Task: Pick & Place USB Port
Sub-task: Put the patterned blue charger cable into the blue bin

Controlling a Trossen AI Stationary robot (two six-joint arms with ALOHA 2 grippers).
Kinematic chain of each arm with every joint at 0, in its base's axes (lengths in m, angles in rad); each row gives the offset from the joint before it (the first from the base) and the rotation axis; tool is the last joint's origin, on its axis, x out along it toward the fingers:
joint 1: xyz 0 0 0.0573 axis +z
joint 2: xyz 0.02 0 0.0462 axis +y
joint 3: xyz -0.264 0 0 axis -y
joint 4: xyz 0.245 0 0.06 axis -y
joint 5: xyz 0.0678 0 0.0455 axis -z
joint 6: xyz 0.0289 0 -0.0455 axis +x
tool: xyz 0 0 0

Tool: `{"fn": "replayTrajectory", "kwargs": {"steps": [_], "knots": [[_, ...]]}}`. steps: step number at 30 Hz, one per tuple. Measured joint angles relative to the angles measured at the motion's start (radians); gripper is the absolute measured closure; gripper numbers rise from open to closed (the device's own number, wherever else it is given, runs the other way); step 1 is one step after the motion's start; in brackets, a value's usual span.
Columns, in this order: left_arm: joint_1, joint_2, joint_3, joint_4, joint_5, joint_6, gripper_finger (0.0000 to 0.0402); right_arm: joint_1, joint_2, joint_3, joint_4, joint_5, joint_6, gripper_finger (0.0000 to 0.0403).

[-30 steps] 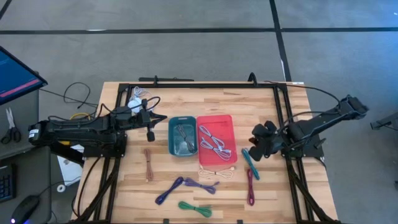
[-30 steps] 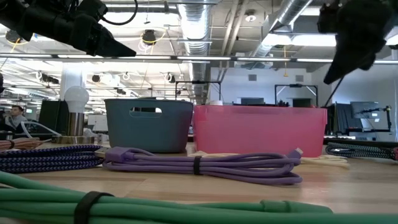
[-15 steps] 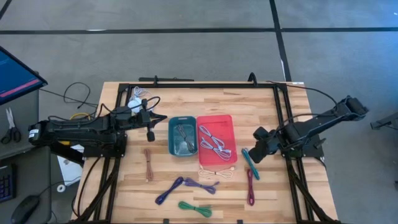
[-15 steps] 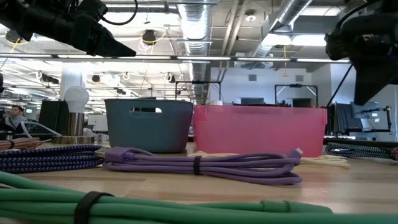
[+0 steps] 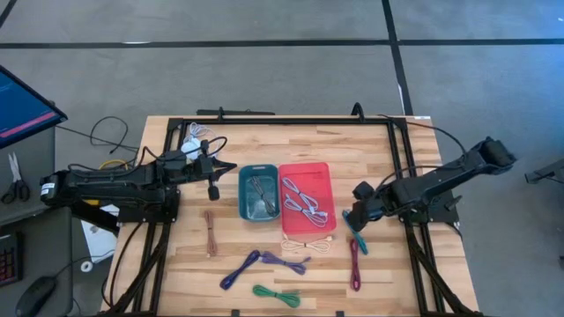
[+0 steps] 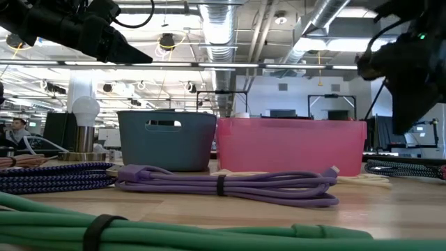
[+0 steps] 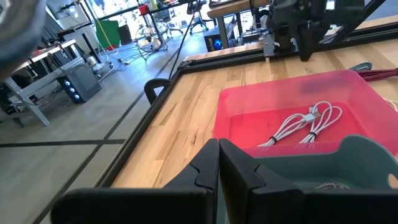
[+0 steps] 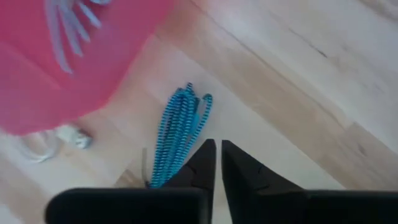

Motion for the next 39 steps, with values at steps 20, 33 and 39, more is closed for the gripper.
{"fn": "replayTrajectory", "kwargs": {"steps": [20, 33, 39], "knots": [[0.000, 0.000, 0.000, 0.000, 0.000, 0.000, 0.0389, -0.047, 0.216, 0.000, 0.245, -0.258, -0.058, 0.0174], [0.000, 0.000, 0.000, 0.000, 0.000, 0.000, 0.0389, -0.045, 0.295, 0.003, 0.236, -0.235, -0.076, 0.0193], [0.000, 0.000, 0.000, 0.000, 0.000, 0.000, 0.0389, -0.044, 0.332, 0.003, 0.235, -0.231, -0.088, 0.0247]]}}
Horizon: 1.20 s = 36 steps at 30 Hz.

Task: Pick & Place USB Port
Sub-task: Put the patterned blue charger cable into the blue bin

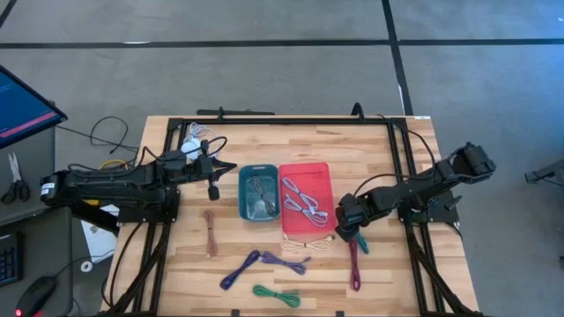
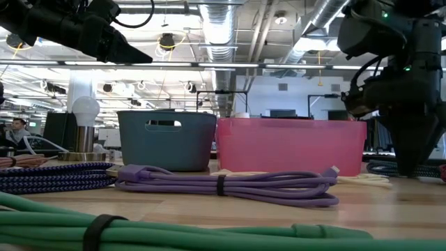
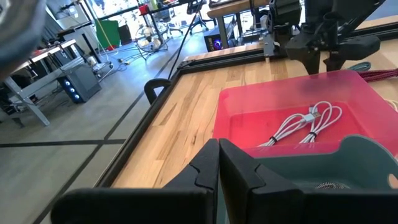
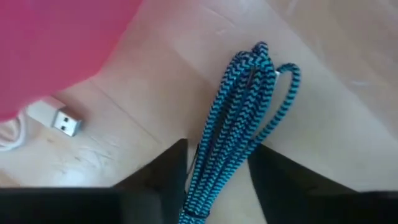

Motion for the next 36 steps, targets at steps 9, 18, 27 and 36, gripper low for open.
{"fn": "replayTrajectory", "kwargs": {"steps": [9, 18, 27, 36], "knots": [[0.000, 0.000, 0.000, 0.003, 0.000, 0.000, 0.0389, 0.000, -0.072, -0.004, -0.023, 0.032, -0.028, 0.0388], [0.000, 0.000, 0.000, 0.006, 0.000, 0.000, 0.0389, -0.007, -0.201, 0.040, -0.049, 0.157, -0.126, 0.0393], [0.000, 0.000, 0.000, 0.007, 0.000, 0.000, 0.0389, -0.045, -0.275, 0.210, -0.191, 0.272, -0.263, 0.0398], [0.000, 0.000, 0.000, 0.011, 0.000, 0.000, 0.0389, -0.118, -0.220, 0.366, -0.060, 0.318, -0.562, 0.0398]]}}
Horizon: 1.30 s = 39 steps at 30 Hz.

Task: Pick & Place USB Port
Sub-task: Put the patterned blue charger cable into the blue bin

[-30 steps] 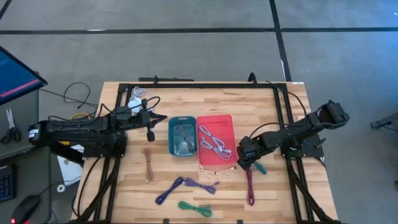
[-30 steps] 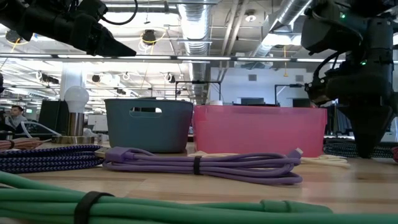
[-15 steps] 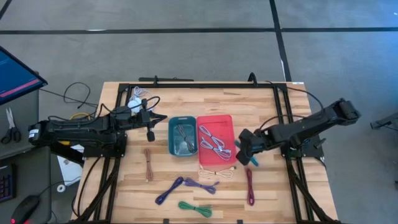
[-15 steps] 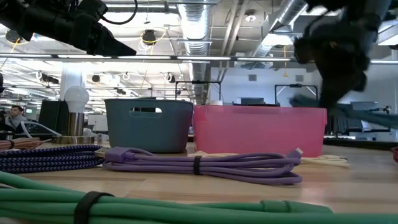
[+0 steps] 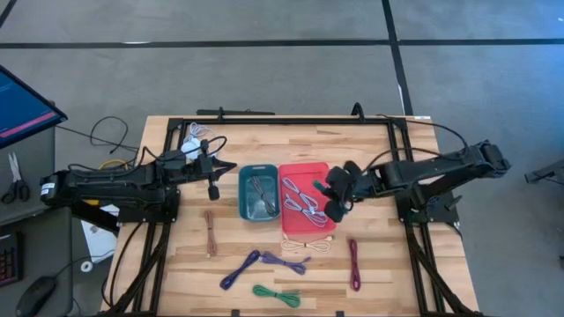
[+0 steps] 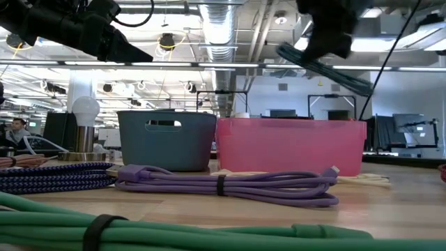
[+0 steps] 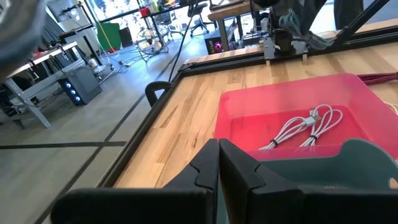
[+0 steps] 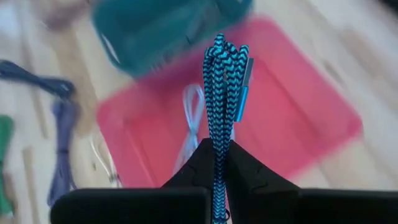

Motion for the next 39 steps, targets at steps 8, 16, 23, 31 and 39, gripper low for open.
{"fn": "replayTrajectory", "kwargs": {"steps": [8, 16, 23, 31, 39], "knots": [[0.000, 0.000, 0.000, 0.000, 0.000, 0.000, 0.0389, -0.088, 0.065, 0.001, 0.345, -0.095, -0.268, 0.0398], [0.000, 0.000, 0.000, 0.001, 0.000, 0.000, 0.0389, -0.190, 0.203, 0.001, 0.611, -0.246, -0.380, 0.0398], [0.000, 0.000, 0.000, 0.003, 0.000, 0.000, 0.0389, -0.241, 0.313, 0.000, 0.830, -0.350, -0.380, 0.0398], [0.000, 0.000, 0.000, 0.004, 0.000, 0.000, 0.0389, -0.252, 0.440, 0.077, 0.976, -0.456, -0.371, 0.0398], [0.000, 0.000, 0.000, 0.004, 0.000, 0.000, 0.0389, -0.262, 0.590, 0.197, 0.960, -0.505, -0.348, 0.0398]]}}
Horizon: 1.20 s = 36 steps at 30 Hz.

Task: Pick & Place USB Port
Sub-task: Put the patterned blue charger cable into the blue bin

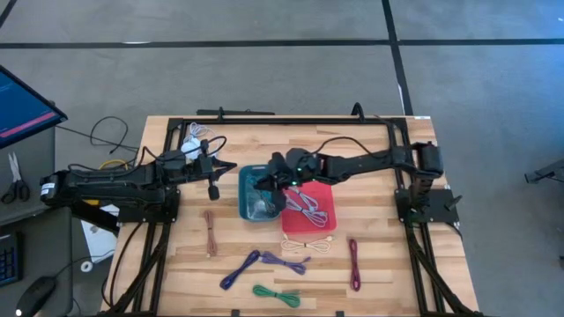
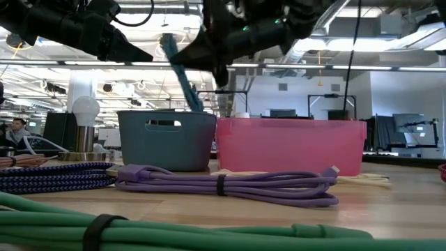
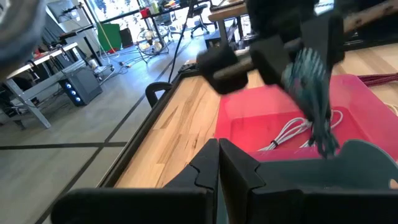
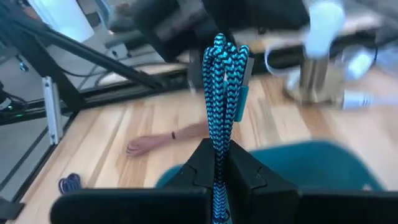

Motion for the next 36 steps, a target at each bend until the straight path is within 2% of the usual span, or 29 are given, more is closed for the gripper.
{"fn": "replayTrajectory", "kwargs": {"steps": [5, 9, 13, 21, 36], "knots": [[0.000, 0.000, 0.000, 0.000, 0.000, 0.000, 0.0389, -0.018, 0.067, 0.038, -0.040, -0.004, 0.051, 0.0398], [0.000, 0.000, 0.000, 0.000, 0.000, 0.000, 0.0389, -0.034, 0.115, 0.075, -0.084, -0.046, 0.100, 0.0398], [0.000, 0.000, 0.000, 0.002, 0.000, 0.000, 0.0389, -0.037, 0.155, 0.132, -0.204, -0.052, 0.119, 0.0398], [0.000, 0.000, 0.000, 0.004, 0.000, 0.000, 0.0389, -0.048, 0.147, 0.202, -0.374, -0.024, 0.119, 0.0398], [0.000, 0.000, 0.000, 0.004, 0.000, 0.000, 0.0389, -0.054, 0.151, 0.214, -0.408, -0.022, 0.119, 0.0393]]}}
